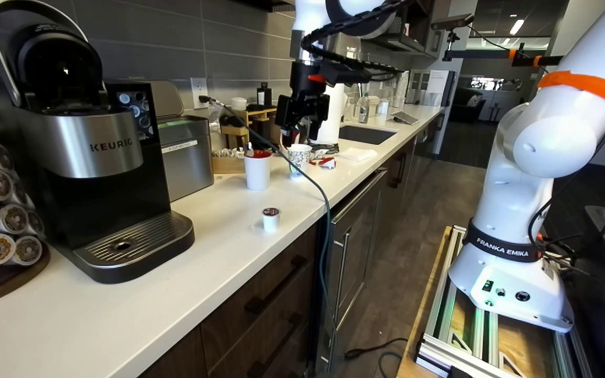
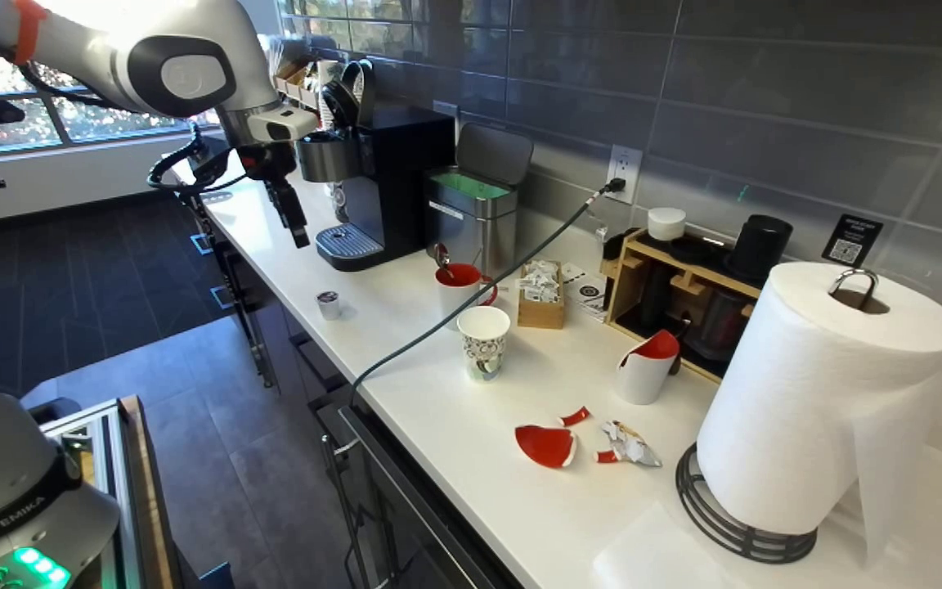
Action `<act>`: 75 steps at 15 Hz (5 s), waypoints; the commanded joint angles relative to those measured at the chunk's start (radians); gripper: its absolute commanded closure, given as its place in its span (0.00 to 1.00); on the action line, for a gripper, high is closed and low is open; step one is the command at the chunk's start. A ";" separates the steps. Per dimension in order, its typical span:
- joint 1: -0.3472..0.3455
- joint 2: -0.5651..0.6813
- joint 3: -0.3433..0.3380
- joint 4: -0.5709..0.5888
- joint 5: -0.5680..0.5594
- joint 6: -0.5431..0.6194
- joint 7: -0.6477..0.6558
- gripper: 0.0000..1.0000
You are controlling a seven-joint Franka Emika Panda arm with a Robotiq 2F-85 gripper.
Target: Remove one coffee pod from the counter.
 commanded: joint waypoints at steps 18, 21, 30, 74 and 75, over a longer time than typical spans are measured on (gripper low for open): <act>0.088 0.538 -0.040 0.120 -0.076 0.289 0.021 0.00; 0.097 0.565 -0.059 0.135 -0.097 0.282 0.041 0.00; 0.133 0.559 -0.083 0.162 -0.130 0.239 0.067 0.71; -0.197 -0.137 -0.002 0.938 -0.521 -0.196 -0.232 0.46; -0.197 -0.132 -0.006 0.940 -0.523 -0.196 -0.232 0.46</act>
